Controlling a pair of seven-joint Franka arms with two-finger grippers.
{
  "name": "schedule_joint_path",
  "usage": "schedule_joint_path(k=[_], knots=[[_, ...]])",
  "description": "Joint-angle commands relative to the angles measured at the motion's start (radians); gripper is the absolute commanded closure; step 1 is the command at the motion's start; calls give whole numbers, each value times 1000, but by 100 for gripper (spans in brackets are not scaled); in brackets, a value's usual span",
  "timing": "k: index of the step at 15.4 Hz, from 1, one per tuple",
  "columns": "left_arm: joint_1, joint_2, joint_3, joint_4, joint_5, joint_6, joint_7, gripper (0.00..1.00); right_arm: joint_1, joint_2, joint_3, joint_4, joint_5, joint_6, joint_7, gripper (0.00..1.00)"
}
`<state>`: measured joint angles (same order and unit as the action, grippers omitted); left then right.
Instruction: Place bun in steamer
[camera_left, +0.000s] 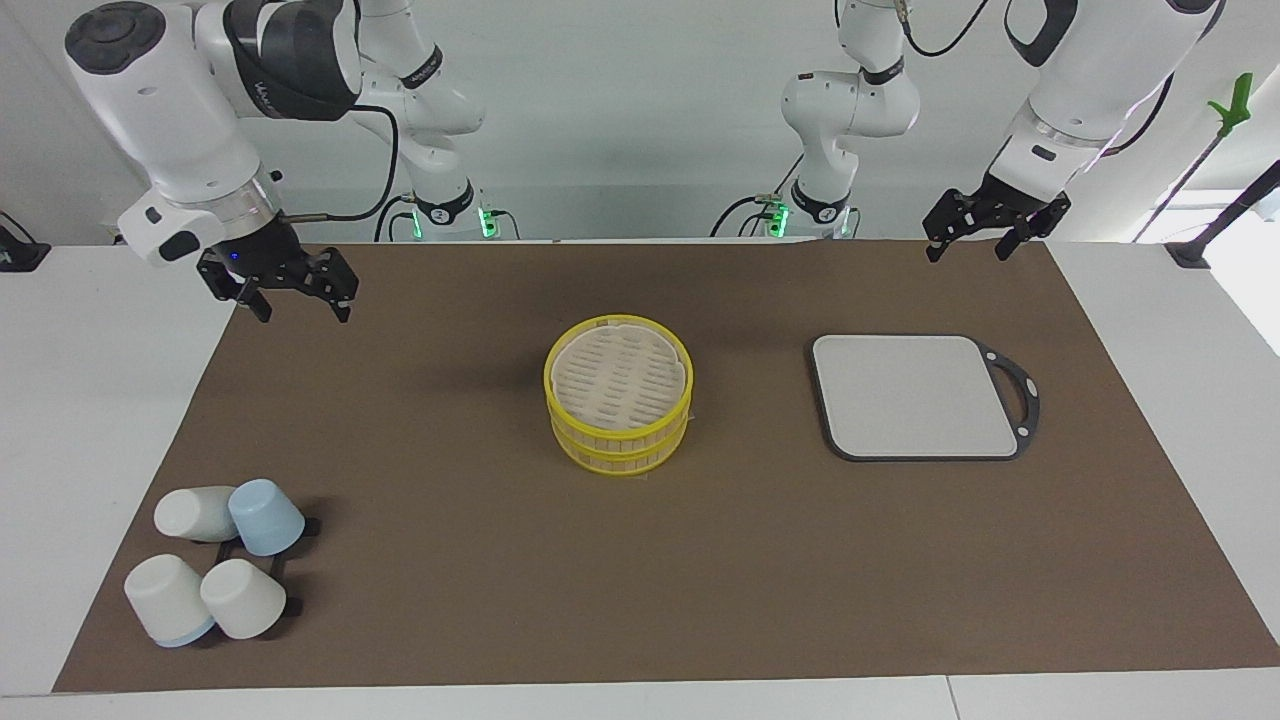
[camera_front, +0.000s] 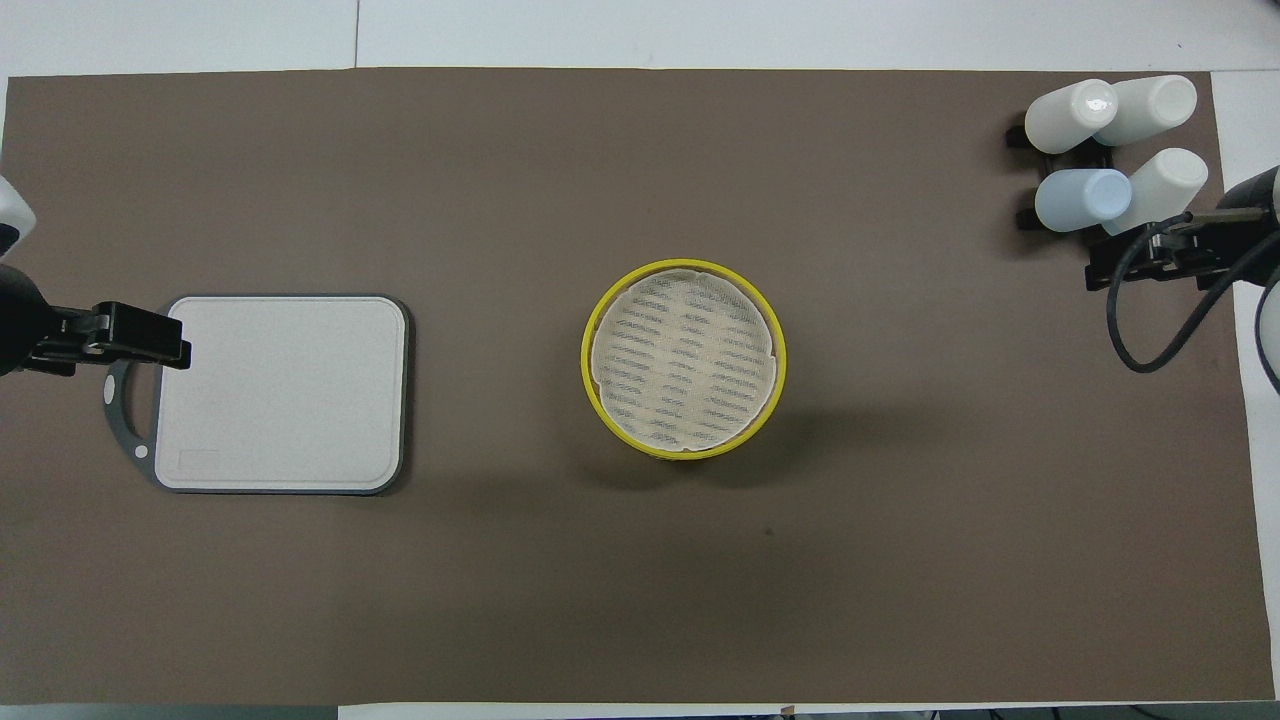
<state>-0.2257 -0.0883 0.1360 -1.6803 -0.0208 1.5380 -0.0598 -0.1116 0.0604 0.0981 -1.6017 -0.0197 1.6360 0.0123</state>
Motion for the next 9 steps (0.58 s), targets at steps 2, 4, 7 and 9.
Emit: schedule_joint_path(k=[2,4,7,9], knots=[[-11,-8,5,4,15,7,-2,0,-16,-28,9,-31,20,-12,-14,0],[-11,-8,5,4,15,7,-2,0,-14,-30,9,-30,20,-30,-14,0],[-11,-8,2,4,15,7,-2,0,-7,-31,11,-29,18,-36,-9,0],[-11,-8,2,4,15,7,-2,0,-5,-31,11,-30,18,-35,-9,0]])
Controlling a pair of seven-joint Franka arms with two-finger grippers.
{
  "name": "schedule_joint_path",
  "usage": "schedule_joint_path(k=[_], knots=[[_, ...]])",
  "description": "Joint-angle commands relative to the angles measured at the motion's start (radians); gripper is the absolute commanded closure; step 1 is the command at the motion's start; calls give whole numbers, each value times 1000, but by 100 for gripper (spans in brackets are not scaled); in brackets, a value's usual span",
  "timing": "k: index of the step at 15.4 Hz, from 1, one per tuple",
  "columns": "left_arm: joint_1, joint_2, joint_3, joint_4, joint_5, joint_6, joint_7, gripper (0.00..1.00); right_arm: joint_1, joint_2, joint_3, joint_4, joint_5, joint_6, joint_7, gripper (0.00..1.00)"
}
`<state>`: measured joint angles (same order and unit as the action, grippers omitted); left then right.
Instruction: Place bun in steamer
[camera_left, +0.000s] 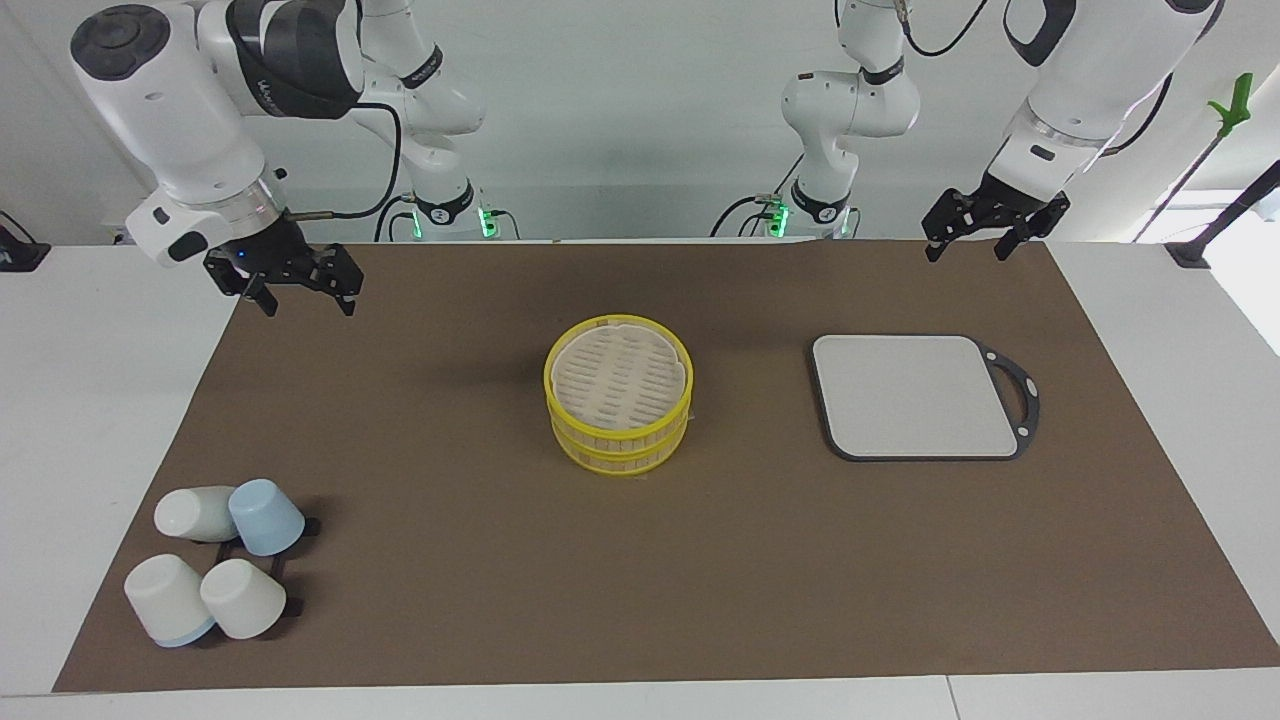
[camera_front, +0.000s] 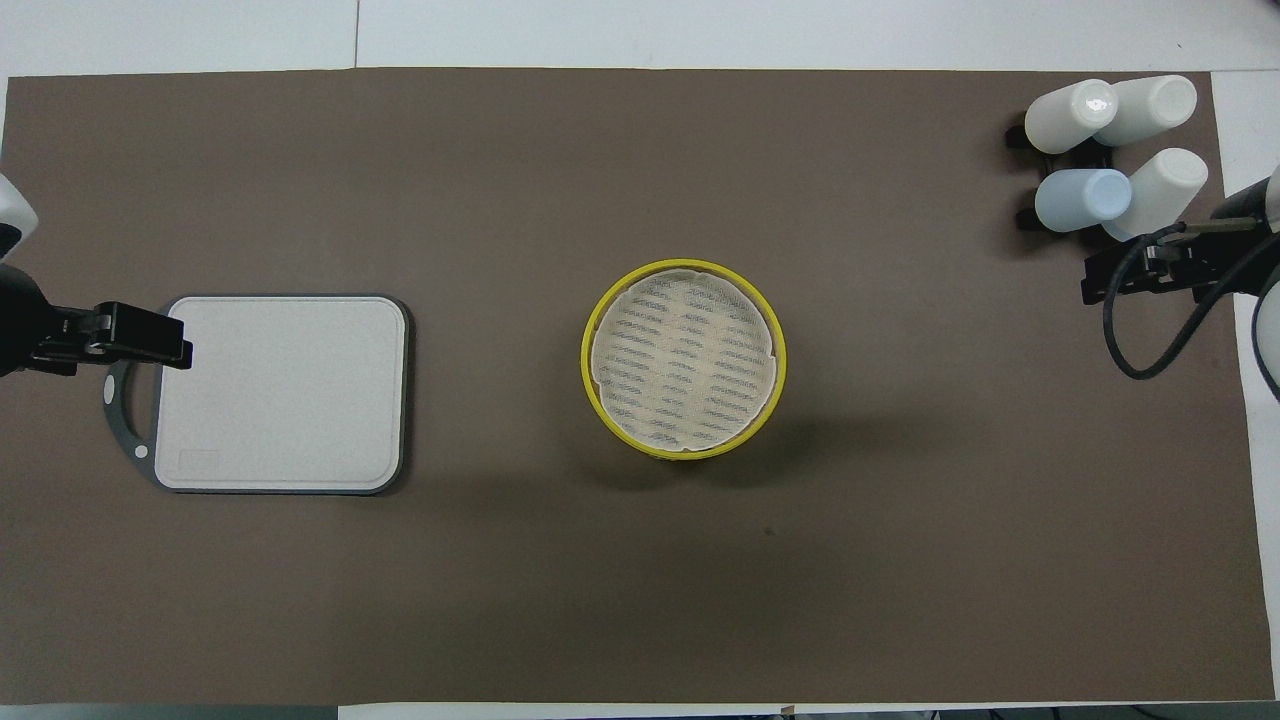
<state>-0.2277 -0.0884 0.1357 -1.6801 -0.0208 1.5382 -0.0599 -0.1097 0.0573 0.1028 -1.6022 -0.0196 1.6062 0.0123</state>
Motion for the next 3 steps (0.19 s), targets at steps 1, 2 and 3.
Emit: schedule_joint_path(k=[1,2,3], knots=[[-9,-8,2,3,15,7,-2,0,-7,-28,8,-30,18,-3,-8,0],[-9,-8,2,3,15,5,-2,0,-7,-28,8,-30,18,-3,-8,0],[-9,-8,2,3,15,6,-2,0,-7,-28,8,-30,18,-2,-8,0]])
